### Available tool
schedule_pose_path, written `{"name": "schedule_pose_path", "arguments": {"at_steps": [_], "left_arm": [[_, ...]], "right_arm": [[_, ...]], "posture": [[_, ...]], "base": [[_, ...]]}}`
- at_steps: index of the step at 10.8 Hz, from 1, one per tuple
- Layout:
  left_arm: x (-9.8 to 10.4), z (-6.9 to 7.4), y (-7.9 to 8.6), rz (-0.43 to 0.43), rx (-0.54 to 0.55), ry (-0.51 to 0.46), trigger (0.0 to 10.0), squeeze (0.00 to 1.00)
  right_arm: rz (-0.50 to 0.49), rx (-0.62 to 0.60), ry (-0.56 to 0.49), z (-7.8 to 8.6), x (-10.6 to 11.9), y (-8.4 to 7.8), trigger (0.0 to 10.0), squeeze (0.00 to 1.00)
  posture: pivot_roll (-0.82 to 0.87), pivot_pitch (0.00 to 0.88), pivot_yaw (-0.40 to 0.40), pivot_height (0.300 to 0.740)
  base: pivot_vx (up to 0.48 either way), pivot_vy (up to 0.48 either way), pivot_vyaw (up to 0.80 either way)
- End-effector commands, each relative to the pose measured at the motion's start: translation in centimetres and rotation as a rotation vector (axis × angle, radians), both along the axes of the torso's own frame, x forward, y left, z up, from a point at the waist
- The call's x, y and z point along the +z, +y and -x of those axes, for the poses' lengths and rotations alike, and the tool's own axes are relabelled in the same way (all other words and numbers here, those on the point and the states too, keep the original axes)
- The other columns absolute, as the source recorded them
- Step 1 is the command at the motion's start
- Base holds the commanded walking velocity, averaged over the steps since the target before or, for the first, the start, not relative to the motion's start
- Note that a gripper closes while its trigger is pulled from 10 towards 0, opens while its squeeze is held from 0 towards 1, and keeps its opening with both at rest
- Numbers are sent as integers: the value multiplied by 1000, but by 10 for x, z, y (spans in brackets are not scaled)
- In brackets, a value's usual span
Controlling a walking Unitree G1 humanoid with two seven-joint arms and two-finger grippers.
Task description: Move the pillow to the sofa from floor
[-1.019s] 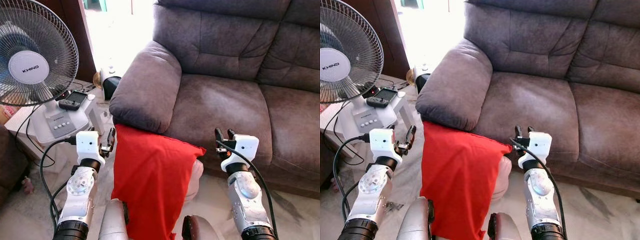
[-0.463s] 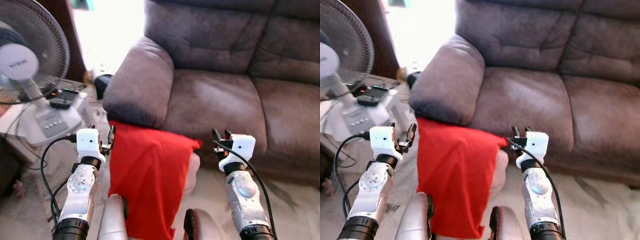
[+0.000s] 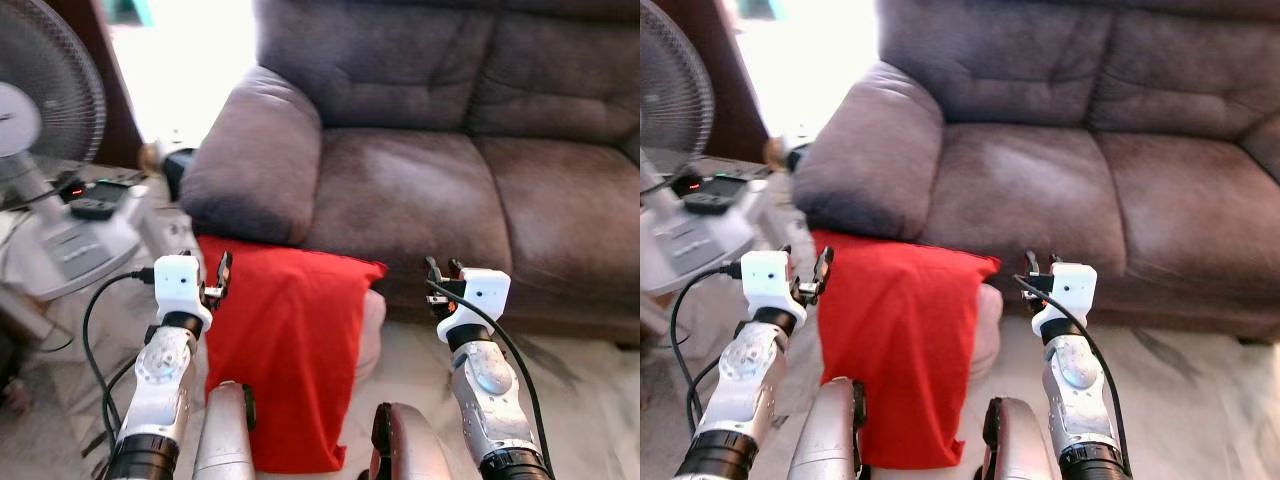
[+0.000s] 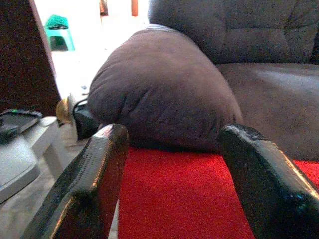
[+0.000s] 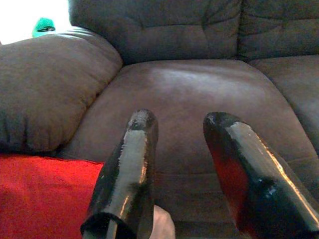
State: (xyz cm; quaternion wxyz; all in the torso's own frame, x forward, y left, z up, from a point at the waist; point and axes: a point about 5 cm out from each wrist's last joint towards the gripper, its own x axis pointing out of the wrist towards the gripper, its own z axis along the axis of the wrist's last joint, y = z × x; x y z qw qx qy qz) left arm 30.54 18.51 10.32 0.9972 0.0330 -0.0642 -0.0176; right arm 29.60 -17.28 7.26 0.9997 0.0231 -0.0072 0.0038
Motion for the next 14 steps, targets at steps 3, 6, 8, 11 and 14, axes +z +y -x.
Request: {"name": "schedule_pose_path", "arguments": {"at_steps": [3,6,8,11,14], "left_arm": [[2,-4,-1,24,5,12,10000,0],[4,-6,0,24,7,7,10000,0],[5,-7,-1,24,7,7,10000,0],[6,-7,-1,28,10,7,10000,0],[5,-7,-1,21,12,11,10000,0]], "right_arm": [[9,3,13,-2,0,-2,10000,0],[10,31,6,-1,0,2,10000,0],[5,20,17,-1,-1,0,10000,0],[25,36,6,0,0,2,10000,0],[-4,18,5,-1,0,0,10000,0]], "posture": [[54,93,-49,575],[55,94,-49,575],[54,95,-49,575],[53,96,-50,575],[53,98,-50,575]], "base": [[0,0,0],[0,0,456],[0,0,0],[0,0,410],[0,0,0]]}}
